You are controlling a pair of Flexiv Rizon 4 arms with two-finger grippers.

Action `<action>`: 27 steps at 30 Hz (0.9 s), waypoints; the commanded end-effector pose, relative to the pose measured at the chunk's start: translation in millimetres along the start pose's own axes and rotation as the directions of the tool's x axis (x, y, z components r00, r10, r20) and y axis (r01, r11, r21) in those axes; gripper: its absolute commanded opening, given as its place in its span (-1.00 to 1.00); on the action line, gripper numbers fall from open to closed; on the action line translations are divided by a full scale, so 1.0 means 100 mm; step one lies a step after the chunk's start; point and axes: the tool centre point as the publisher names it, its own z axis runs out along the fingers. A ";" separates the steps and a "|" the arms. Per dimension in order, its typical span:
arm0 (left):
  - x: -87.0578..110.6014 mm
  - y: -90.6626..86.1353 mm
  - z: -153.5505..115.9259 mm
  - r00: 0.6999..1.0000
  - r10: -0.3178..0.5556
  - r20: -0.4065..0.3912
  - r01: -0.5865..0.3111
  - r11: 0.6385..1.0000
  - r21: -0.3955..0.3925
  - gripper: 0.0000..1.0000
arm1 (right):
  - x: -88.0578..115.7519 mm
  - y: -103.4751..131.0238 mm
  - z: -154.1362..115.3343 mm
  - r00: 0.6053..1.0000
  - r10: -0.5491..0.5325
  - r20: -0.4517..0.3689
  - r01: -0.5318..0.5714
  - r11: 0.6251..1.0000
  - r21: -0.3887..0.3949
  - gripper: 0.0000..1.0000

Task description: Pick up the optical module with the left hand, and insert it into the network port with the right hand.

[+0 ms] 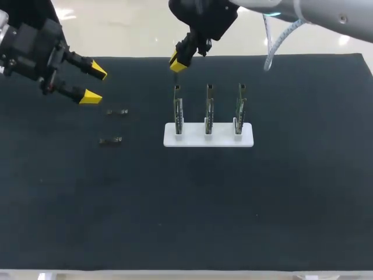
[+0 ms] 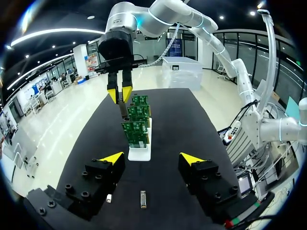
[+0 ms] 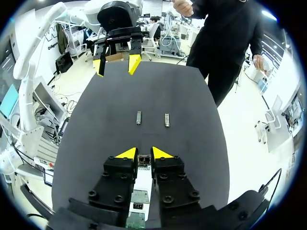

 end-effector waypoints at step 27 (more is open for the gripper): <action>0.00 0.01 0.00 1.000 -0.001 -0.003 0.001 1.000 0.001 1.00 | 0.08 0.01 0.07 1.000 -0.002 -0.024 0.002 1.000 -0.004 -1.00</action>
